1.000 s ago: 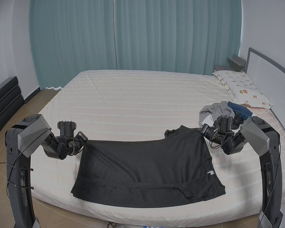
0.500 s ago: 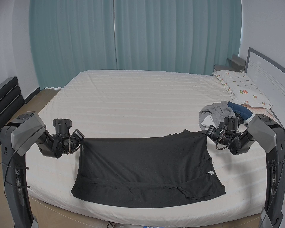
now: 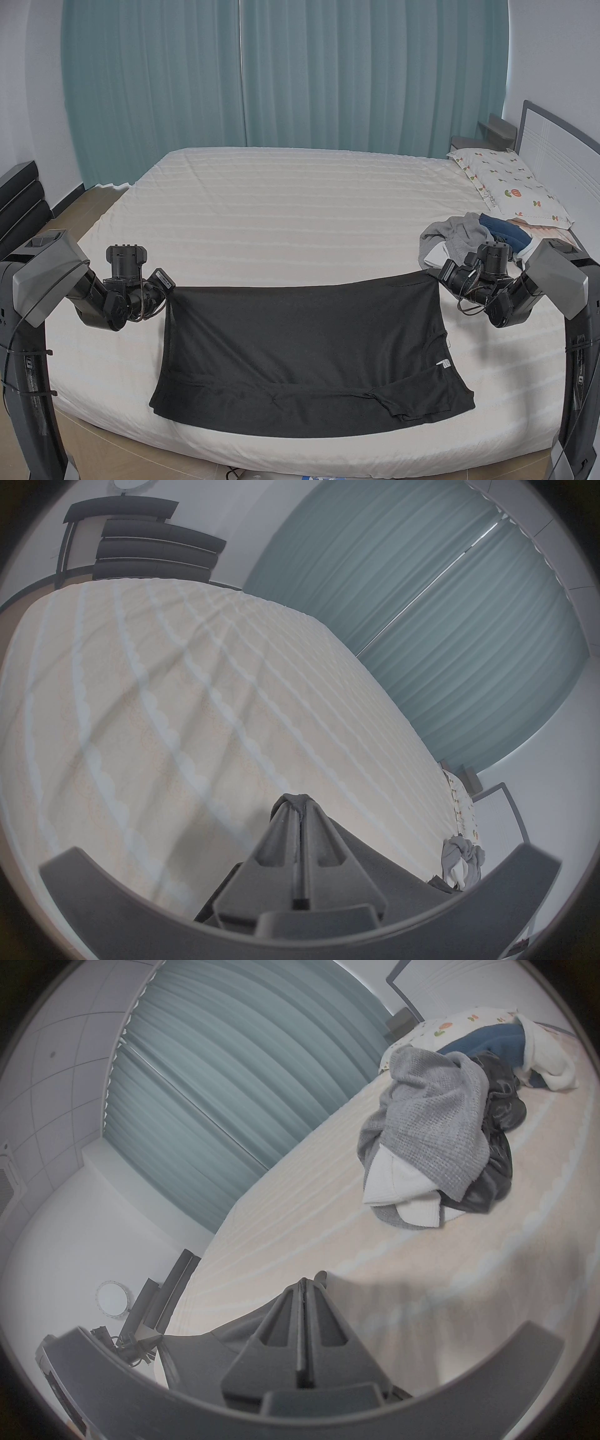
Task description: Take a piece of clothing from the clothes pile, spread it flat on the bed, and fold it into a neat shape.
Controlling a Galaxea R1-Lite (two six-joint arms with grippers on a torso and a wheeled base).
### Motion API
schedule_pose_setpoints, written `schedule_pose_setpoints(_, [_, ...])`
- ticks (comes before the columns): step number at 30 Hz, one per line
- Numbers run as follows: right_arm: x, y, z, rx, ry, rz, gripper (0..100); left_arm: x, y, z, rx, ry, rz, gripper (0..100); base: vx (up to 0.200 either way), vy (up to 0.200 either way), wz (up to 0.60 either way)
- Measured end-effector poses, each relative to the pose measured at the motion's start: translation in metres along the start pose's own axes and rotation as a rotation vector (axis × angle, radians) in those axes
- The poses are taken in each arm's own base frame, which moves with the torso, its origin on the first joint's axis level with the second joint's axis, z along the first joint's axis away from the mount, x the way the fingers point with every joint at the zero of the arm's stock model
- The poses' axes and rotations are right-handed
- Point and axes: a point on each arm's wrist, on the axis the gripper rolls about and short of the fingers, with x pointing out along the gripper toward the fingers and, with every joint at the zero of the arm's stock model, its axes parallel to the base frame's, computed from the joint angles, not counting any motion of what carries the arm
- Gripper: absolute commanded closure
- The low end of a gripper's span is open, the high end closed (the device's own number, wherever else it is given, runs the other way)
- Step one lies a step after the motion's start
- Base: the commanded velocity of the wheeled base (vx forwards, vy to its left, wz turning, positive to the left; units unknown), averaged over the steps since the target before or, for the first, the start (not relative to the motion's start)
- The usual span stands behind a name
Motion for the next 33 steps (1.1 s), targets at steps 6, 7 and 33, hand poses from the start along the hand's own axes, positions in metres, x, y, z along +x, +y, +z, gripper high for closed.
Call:
schedule_pose_setpoints(6, [0.007,-0.004,-0.01,-0.019,-0.022,0.026,100,-0.009,-0.003,0.003,0.002,-0.006,-0.005,100,0.0,0.0,0.0])
schedule_pose_setpoints(7, [0.008,-0.005,-0.012,-0.019,-0.018,0.026,100,-0.01,-0.004,0.004,0.002,-0.007,-0.006,100,0.0,0.0,0.0])
schedule_pose_setpoints(33, [-0.018,-0.001,-0.003,-0.003,0.007,0.03,100,-0.009,0.003,-0.001,0.005,0.007,0.013,100,0.0,0.0,0.0])
